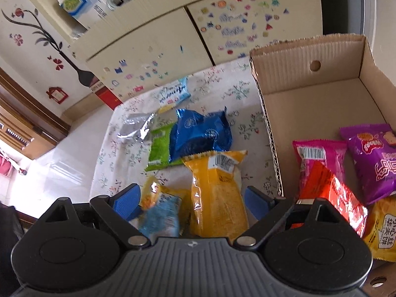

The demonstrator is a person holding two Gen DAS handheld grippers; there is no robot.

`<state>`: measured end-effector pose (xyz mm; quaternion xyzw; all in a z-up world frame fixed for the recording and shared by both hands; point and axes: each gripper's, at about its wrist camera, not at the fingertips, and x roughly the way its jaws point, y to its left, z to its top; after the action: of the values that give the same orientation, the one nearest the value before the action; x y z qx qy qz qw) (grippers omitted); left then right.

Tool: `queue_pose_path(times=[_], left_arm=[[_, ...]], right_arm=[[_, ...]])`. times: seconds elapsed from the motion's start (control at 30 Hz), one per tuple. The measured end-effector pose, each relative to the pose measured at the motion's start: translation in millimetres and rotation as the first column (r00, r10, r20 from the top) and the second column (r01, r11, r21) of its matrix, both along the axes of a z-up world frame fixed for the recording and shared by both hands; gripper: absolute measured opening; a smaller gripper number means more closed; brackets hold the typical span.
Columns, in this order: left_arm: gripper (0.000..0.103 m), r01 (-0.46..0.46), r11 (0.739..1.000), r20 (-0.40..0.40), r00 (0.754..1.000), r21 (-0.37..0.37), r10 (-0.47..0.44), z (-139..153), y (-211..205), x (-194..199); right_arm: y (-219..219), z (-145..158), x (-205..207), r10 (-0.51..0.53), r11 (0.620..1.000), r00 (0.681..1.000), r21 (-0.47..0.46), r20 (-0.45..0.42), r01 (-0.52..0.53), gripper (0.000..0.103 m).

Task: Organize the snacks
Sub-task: 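Withdraw both tools from the box back over the snack pile, then grasp the yellow bread packet with right tool while left tool grasps light-blue packet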

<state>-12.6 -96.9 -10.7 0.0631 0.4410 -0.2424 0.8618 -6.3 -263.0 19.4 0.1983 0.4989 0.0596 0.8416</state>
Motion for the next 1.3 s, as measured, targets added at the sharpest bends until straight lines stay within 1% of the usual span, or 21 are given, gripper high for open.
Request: queue_pose_path(times=[0.07,0.17,0.33,0.37,0.5,0.63,0.7,0.73,0.83,0.9,1.03,1.07,1.1,1.13,1.17,1.27,1.3], left_arm=[[0.083,-0.025,1.000,-0.009,1.000,-0.007,0.025,-1,11,3],[0.081,-0.057,0.998,-0.034,0.998,-0.040,0.055,0,28,8],[0.079,-0.099,0.993,-0.053,0.994,-0.060,0.096,0,49,13],[0.076,-0.110,0.992,-0.062,0.992,-0.069,0.106,0,53,15],[0.076,-0.153,0.982,-0.101,0.985,-0.110,0.142,0,68,21],[0.076,-0.164,0.980,-0.114,0.982,-0.115,0.151,-3,72,25],[0.078,-0.157,0.981,-0.122,0.982,-0.118,0.142,-4,70,25],[0.079,-0.152,0.982,-0.122,0.983,-0.114,0.138,-5,69,24],[0.083,-0.152,0.985,-0.124,0.982,-0.084,0.141,-10,63,25],[0.083,-0.168,0.985,-0.135,0.978,-0.043,0.161,-18,62,27],[0.087,-0.178,0.984,-0.092,0.980,-0.009,0.176,-21,60,26],[0.091,-0.179,0.984,-0.087,0.980,-0.004,0.178,-22,59,26],[0.094,-0.181,0.984,-0.082,0.980,0.006,0.181,-23,58,26],[0.100,-0.179,0.983,-0.078,0.980,0.027,0.181,-24,56,26],[0.102,-0.174,0.983,-0.081,0.981,0.055,0.178,-26,54,26],[0.103,-0.137,0.981,-0.056,0.988,0.138,0.146,-29,44,23],[0.103,-0.145,0.980,-0.057,0.986,0.132,0.154,-29,45,23]], right_arm=[[2,-2,1,-0.002,1.000,1.000,-0.016,-0.009,0.002,0.095],[5,-6,4,-0.003,1.000,1.000,-0.025,-0.022,0.002,0.095],[12,-13,11,0.004,0.997,0.999,-0.073,-0.042,-0.007,0.094],[14,-14,12,0.006,0.996,0.999,-0.089,-0.047,-0.010,0.094],[24,-18,15,0.031,0.987,0.998,-0.158,-0.059,-0.040,0.093],[34,-23,17,0.067,0.966,0.995,-0.244,-0.073,-0.083,0.093],[40,-25,18,0.091,0.953,0.993,-0.281,-0.077,-0.109,0.085],[43,-26,19,0.106,0.951,0.991,-0.281,-0.083,-0.125,0.079],[49,-27,19,0.139,0.947,0.986,-0.278,-0.087,-0.158,0.077],[50,-29,20,0.150,0.952,0.984,-0.256,-0.093,-0.169,0.077],[49,-35,23,0.126,0.955,0.985,-0.253,-0.120,-0.154,0.076],[49,-37,23,0.123,0.957,0.984,-0.249,-0.126,-0.151,0.077],[49,-39,23,0.120,0.959,0.984,-0.243,-0.131,-0.149,0.077],[49,-40,23,0.116,0.960,0.983,-0.237,-0.140,-0.147,0.078],[50,-44,24,0.110,0.961,0.982,-0.236,-0.150,-0.144,0.081],[56,-46,25,0.122,0.955,0.982,-0.253,-0.145,-0.156,0.086],[58,-47,25,0.126,0.953,0.981,-0.257,-0.146,-0.161,0.087]])
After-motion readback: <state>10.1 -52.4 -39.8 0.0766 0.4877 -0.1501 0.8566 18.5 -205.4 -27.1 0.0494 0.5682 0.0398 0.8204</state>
